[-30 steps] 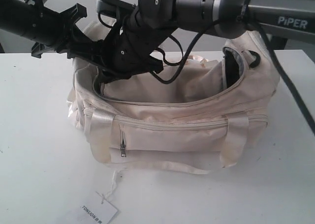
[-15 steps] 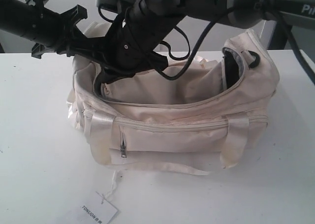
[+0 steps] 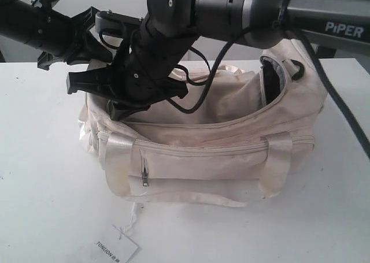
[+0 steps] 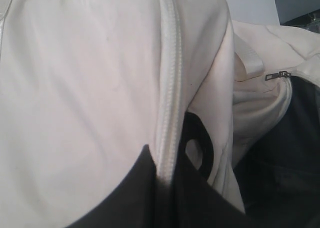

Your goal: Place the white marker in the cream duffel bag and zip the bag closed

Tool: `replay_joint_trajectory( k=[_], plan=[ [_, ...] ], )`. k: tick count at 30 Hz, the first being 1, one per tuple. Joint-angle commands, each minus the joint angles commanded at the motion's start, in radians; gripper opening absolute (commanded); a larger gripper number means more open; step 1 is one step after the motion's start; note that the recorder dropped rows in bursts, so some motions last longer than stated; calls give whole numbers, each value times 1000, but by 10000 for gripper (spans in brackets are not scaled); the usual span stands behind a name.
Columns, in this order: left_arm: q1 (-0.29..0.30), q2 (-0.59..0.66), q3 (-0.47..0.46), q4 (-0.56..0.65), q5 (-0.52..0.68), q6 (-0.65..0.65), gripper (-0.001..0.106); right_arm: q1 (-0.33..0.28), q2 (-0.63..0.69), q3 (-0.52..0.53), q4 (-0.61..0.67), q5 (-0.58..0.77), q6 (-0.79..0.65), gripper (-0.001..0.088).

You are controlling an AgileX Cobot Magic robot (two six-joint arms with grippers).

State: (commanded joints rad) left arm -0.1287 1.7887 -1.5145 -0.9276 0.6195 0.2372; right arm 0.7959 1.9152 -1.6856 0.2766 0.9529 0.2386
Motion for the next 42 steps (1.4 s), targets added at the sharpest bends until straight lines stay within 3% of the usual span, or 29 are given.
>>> replay_joint_trajectory(
  k=[13, 19, 26, 33, 42],
  plan=[
    [0, 0, 0, -6, -14, 0, 0, 23, 9, 0, -4, 152, -116, 0],
    [0, 0, 0, 87, -16, 3, 0, 23, -1, 0, -36, 196, -166, 0],
    [0, 0, 0, 214, -16, 3, 0, 21, -79, 0, -148, 190, -166, 0],
    [0, 0, 0, 253, -16, 3, 0, 21, -148, 0, -300, 204, -164, 0],
    [0, 0, 0, 351, -23, 5, 0, 21, -156, 0, -402, 268, -164, 0]
  ],
)
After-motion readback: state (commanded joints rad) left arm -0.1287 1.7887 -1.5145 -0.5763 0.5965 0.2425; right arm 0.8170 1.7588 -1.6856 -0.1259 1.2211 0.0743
